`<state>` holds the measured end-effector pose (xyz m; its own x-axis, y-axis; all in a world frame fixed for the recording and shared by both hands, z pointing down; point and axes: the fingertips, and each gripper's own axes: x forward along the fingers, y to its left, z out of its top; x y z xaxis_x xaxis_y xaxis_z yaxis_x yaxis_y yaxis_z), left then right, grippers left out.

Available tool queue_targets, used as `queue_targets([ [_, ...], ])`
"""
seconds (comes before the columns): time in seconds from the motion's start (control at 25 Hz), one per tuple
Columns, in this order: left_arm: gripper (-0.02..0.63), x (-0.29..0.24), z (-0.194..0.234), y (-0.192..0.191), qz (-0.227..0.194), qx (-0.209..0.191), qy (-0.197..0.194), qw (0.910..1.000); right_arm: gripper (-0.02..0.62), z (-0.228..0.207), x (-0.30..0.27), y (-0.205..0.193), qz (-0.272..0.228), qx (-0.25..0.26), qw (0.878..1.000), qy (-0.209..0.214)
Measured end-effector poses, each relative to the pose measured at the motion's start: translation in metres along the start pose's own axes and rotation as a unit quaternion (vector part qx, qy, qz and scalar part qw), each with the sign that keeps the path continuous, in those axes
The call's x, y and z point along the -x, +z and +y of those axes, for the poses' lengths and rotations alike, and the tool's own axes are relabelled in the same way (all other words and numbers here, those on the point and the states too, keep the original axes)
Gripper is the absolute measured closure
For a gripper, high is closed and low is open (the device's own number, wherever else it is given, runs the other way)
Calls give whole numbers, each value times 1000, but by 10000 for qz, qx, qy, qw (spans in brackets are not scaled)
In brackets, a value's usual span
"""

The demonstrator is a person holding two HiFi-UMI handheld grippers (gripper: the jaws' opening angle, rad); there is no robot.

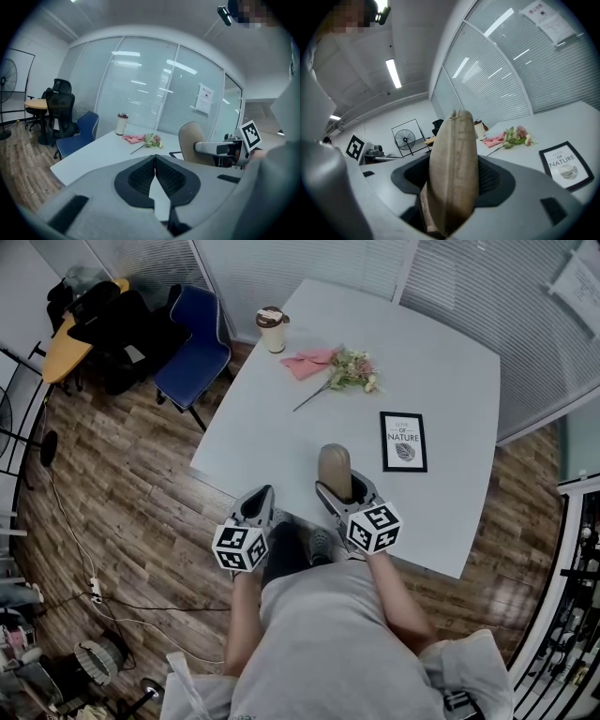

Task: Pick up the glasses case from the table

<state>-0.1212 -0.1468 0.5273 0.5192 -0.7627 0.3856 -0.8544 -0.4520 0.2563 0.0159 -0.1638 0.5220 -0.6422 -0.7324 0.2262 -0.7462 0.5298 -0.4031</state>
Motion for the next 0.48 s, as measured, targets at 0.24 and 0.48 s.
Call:
queue_targets([
  [0.24, 597, 3, -1, 2, 5, -45, 20, 10000, 318, 2, 0, -2, 93, 95, 9999, 27],
  [0.48, 597, 6, -3, 3, 35, -108, 26, 9999, 318, 8, -1, -3, 129, 168, 9997, 100],
])
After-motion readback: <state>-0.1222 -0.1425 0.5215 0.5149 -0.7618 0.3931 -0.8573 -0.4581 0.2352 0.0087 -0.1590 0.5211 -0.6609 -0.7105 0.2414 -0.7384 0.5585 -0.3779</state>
